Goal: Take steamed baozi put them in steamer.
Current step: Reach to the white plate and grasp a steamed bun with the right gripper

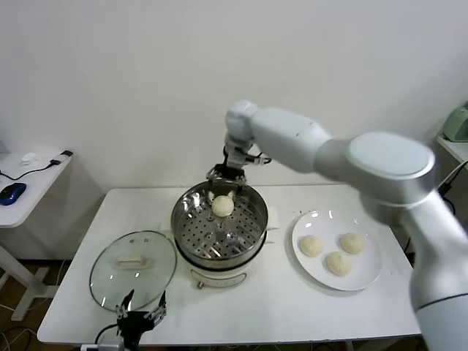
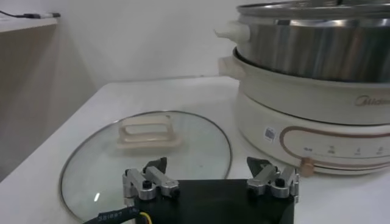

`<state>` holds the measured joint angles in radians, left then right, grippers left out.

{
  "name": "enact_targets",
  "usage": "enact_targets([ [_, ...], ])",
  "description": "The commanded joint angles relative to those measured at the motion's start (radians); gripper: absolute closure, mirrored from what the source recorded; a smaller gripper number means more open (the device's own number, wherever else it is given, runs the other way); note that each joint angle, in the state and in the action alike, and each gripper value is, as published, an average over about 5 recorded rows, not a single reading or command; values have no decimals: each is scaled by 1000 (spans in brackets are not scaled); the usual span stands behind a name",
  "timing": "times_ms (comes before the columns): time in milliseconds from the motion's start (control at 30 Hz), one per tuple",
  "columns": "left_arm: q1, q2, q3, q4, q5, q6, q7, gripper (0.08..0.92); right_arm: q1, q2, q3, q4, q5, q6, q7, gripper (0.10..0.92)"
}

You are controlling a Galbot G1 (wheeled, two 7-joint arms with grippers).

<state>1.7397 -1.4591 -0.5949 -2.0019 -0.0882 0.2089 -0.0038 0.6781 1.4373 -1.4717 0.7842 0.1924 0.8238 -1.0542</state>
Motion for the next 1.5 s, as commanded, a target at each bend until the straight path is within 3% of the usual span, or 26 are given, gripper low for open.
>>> enact_targets([
  [33,3,-1,6,-3,5,-3,2,177,323,-351,-335,281,446,-183,-61,203],
  [300,-3,-3,23,-1,10,-1,3,177,445,-715,-679,576,408,-692,104,203],
  [467,-6,-5,27,3,10,2,4,177,391,-812,-706,740,425,-976,212,203],
  [567,-5,-5,26,4,10,3,4,177,325,-827,-660,773,431,-1063,246,203],
  [833,-7,-4,19,13,6,2,3,177,104,-767,-442,687,456,-1108,263,203],
  [1133,1,-2,15,16,7,-3,4,177,-186,-626,-195,458,414,-1094,260,203],
  [1500,3,-3,14,28,7,-5,5,177,-324,-506,-81,267,370,-1084,243,203],
])
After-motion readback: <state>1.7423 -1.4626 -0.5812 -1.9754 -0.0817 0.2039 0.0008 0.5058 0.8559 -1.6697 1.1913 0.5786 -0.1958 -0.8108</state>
